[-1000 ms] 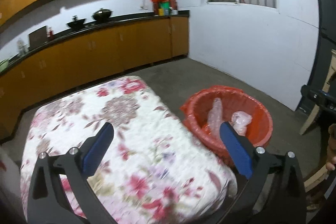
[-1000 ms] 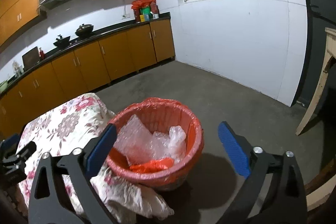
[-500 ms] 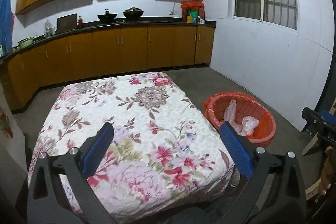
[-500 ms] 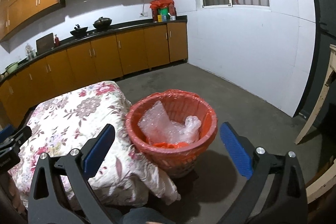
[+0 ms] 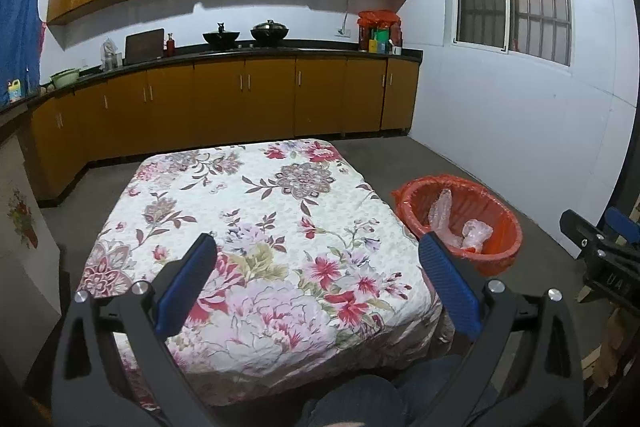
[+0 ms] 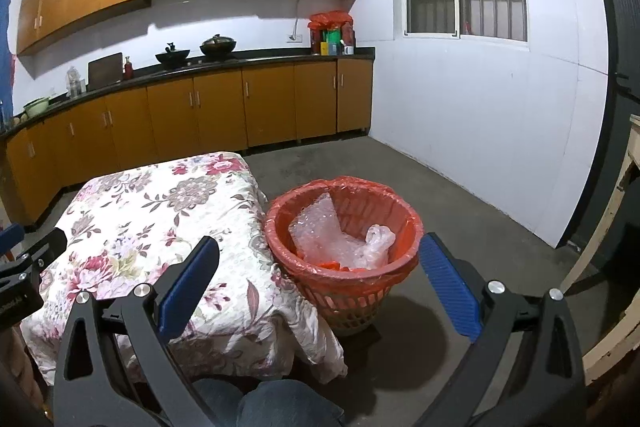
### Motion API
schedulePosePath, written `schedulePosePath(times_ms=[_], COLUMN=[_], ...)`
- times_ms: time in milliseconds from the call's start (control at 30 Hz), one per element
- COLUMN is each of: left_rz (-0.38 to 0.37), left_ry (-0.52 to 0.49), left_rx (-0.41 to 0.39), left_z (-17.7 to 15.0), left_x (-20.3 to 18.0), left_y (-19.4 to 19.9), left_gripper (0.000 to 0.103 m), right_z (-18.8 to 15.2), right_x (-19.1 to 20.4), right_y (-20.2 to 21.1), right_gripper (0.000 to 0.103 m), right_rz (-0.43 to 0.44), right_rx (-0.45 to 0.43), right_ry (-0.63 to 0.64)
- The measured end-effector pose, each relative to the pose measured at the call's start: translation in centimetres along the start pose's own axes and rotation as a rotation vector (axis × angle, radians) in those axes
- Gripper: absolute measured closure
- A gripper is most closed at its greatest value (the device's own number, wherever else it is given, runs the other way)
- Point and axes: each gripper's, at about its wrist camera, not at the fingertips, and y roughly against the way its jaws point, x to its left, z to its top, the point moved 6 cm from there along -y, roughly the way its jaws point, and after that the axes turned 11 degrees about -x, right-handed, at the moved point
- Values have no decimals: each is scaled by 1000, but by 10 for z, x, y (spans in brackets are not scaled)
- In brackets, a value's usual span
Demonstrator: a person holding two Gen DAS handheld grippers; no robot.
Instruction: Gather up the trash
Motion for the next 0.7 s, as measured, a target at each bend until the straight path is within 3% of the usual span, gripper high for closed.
schedulePosePath(times_ms=[700], left_rz=[45], left_ry=[-23], left_rx=[-41], left_z=[-5], left_x=[-4], left_y=[30], left_gripper=[4], right_z=[-8], right_x=[10], right_y=[25], right_gripper=[4], right_rz=[-57], right_rx=[-47], right_ry=[61])
